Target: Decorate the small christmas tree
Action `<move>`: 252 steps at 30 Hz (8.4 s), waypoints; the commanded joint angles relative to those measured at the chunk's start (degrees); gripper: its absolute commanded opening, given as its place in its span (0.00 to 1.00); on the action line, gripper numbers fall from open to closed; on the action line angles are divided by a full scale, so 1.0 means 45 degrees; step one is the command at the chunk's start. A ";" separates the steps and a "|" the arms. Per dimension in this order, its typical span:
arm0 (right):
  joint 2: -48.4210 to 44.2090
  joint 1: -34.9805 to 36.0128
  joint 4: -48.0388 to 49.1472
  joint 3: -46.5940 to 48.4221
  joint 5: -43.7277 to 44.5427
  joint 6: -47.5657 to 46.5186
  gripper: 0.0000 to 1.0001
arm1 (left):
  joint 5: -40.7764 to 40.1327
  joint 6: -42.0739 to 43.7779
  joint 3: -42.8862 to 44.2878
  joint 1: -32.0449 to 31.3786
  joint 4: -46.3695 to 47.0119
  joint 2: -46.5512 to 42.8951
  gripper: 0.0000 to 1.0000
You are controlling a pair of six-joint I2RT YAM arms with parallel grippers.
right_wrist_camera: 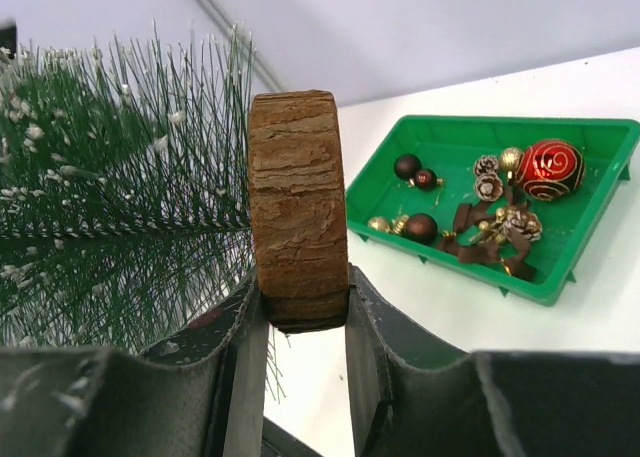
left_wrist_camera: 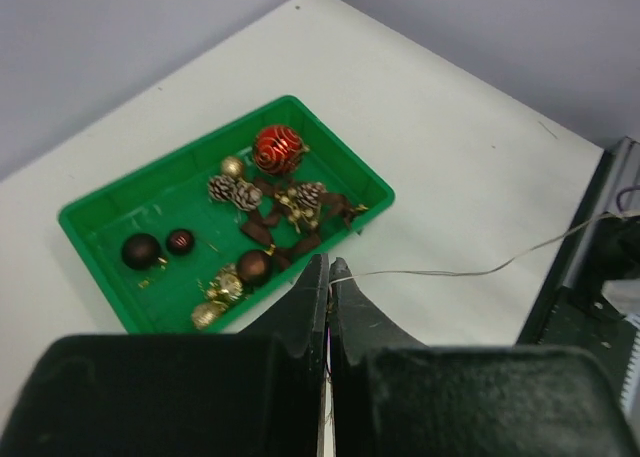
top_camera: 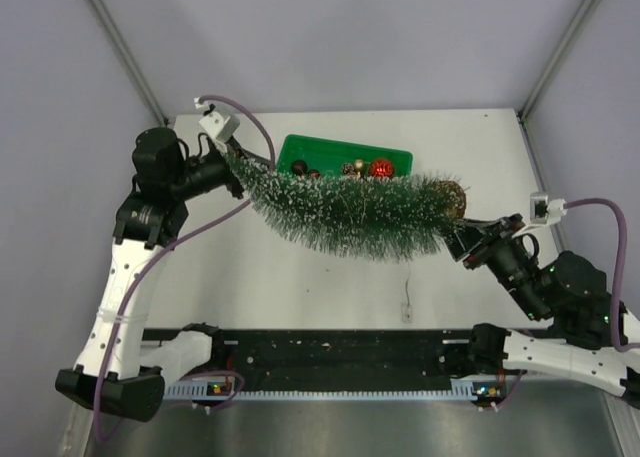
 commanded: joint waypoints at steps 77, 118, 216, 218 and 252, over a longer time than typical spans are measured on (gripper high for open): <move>0.1484 0.1765 -0.3477 0.1195 0.4330 0.0368 0.00 | 0.3266 0.8063 0.5027 -0.2974 -1.0485 0.0335 0.39; 0.3785 0.1784 -0.7184 0.4923 0.2803 0.3195 0.00 | -0.5848 0.0605 0.7350 -0.1489 -0.0895 -0.0447 0.99; 1.6814 -0.7181 0.9844 -0.0407 -2.0827 0.6403 0.30 | 0.6978 0.0074 -0.3292 0.3901 0.0297 -0.3414 0.00; 1.6834 -0.7220 0.9454 -0.0309 -2.0652 0.6248 0.41 | 0.6608 0.0034 -0.3643 0.3882 0.0512 -0.3726 0.00; 1.3474 -0.9134 -0.2071 0.4302 -0.8274 0.0231 0.68 | -0.0933 -0.2972 -0.8196 0.4038 0.2583 -0.5936 0.00</move>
